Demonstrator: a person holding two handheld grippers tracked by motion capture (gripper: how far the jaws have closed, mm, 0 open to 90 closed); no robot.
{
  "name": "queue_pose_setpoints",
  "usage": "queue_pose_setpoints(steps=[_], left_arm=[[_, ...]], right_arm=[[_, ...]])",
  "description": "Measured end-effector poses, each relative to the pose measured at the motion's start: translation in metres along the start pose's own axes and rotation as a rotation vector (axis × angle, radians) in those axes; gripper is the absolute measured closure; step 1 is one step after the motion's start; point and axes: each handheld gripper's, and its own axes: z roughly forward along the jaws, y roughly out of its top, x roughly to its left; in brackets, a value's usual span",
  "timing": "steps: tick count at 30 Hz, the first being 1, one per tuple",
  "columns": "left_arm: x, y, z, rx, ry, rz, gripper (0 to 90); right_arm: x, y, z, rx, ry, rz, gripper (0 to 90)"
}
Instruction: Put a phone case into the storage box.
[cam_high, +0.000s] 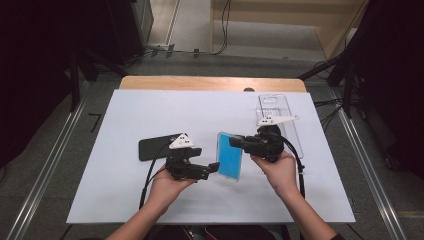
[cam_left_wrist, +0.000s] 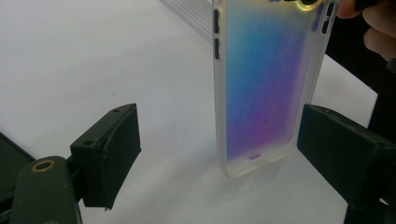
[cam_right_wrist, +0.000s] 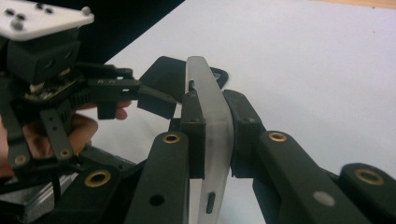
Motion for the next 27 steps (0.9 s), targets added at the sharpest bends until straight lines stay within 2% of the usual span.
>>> queue_pose_setpoints(steps=[1,2,6,8,10,11,15,17,20,22,27], left_arm=[[0.003,0.001,0.000,0.008,-0.027,0.001,14.5],[0.003,0.001,0.000,0.008,-0.027,0.001,14.8],[0.011,0.004,-0.001,0.057,-0.099,0.007,16.3],[0.014,0.005,-0.002,0.071,-0.118,0.022,16.3],[0.016,0.007,-0.004,0.078,-0.138,0.023,16.3],[0.019,0.009,-0.007,0.087,-0.162,0.035,16.3],[0.022,0.013,-0.011,0.087,-0.195,0.047,16.3],[0.023,0.014,-0.014,0.083,-0.196,0.063,16.3],[0.026,0.018,-0.018,0.084,-0.212,0.083,16.5],[0.026,0.018,-0.020,0.078,-0.215,0.087,17.0],[0.027,0.023,-0.026,0.071,-0.239,0.125,22.9]], right_arm=[[0.000,0.000,0.000,0.000,0.003,-0.003,77.1],[-0.001,-0.001,0.000,0.009,0.013,-0.005,77.1],[-0.002,-0.002,-0.001,0.012,0.040,-0.039,77.1],[-0.003,-0.002,-0.002,0.010,0.065,-0.057,77.1],[-0.003,-0.002,-0.003,0.009,0.091,-0.088,77.1],[-0.003,-0.003,-0.004,0.010,0.100,-0.131,77.1],[-0.003,-0.003,-0.007,0.020,0.120,-0.149,77.1],[-0.003,-0.003,-0.008,0.019,0.131,-0.155,77.1],[-0.002,-0.003,-0.009,0.032,0.162,-0.194,77.1],[-0.002,-0.003,-0.009,0.038,0.166,-0.203,77.1],[-0.002,-0.004,-0.010,0.054,0.207,-0.236,77.1]])
